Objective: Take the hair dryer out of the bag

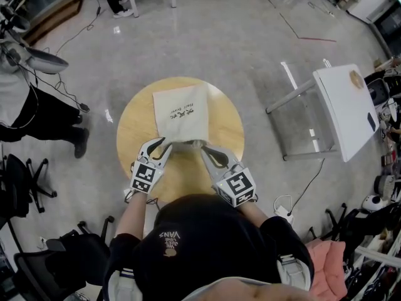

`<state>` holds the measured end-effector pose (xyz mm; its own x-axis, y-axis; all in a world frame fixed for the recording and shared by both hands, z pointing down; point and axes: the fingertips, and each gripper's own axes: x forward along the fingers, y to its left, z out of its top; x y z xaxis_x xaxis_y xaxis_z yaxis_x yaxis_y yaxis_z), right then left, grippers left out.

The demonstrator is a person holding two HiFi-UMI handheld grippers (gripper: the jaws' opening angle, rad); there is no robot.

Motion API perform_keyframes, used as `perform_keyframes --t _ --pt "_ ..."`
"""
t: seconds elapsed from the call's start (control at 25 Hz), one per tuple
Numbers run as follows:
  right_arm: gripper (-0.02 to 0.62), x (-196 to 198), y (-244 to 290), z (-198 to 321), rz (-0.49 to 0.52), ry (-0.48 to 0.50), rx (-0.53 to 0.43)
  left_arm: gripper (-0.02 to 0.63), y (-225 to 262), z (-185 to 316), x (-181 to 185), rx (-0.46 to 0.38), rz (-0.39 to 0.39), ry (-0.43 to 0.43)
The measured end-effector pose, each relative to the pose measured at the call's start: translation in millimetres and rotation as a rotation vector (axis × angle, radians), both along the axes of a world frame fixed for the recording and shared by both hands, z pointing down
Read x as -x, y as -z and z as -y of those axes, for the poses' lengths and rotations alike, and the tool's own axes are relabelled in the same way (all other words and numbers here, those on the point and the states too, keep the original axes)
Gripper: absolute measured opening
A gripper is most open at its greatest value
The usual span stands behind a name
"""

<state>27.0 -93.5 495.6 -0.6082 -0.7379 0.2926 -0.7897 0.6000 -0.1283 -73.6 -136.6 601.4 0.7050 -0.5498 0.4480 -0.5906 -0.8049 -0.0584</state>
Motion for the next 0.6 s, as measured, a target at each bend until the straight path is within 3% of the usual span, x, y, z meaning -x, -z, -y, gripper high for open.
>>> perform_keyframes --t 0.28,0.6 --pt "0.0 -1 -5 5 -0.005 0.01 0.006 0.161 -19 -1 -15 0.005 0.091 -0.084" --pt "0.0 0 -13 10 -0.003 0.023 0.023 0.161 -60 4 -19 0.014 0.238 -0.118"
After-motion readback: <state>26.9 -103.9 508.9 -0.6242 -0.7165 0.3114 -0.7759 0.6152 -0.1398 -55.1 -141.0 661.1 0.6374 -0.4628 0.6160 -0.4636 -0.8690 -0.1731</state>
